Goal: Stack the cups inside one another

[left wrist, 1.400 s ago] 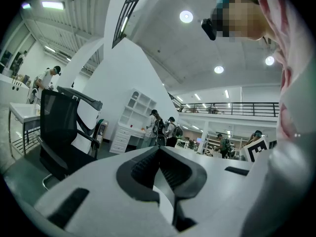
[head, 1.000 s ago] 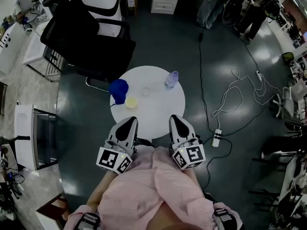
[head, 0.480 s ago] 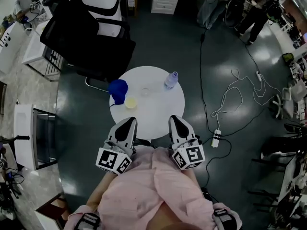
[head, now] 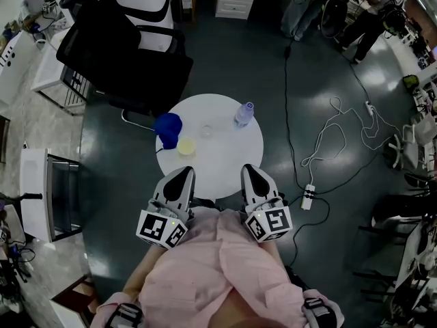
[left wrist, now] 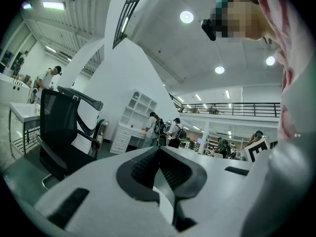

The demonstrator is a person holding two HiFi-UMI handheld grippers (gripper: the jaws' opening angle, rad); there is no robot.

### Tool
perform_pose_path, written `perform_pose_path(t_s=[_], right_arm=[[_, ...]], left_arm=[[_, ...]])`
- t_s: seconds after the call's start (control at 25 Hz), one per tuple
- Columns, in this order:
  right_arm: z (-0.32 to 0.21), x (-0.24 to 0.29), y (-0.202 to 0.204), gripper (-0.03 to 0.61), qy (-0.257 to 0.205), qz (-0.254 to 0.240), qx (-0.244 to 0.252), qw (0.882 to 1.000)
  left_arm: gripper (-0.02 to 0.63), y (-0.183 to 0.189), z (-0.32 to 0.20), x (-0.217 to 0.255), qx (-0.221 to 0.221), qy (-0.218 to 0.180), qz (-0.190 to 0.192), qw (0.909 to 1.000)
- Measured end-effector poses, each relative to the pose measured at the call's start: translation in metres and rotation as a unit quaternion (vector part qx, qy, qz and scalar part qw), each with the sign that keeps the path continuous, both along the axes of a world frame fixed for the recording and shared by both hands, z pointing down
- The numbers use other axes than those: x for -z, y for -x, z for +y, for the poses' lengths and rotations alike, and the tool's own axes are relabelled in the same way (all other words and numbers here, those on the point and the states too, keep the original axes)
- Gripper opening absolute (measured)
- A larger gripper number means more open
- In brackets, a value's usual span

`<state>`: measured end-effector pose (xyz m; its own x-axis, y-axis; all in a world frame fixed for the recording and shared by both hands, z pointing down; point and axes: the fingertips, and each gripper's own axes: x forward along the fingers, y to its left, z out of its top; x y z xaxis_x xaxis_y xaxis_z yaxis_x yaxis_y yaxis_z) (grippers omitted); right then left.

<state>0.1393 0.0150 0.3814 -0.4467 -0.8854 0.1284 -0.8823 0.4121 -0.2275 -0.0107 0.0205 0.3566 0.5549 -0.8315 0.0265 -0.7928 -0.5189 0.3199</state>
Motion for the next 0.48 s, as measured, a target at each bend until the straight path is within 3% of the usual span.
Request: perform_pose_path(t_s=[0.48], right_arm=[[-0.0030,-0.0030,-0.0009,0.031,0.006,-0.005,-0.003,1.000]], left_arm=[[0.018,-0.0020,-0.0033,-0.0026,-0.005,0.006,-0.001,1.0000]])
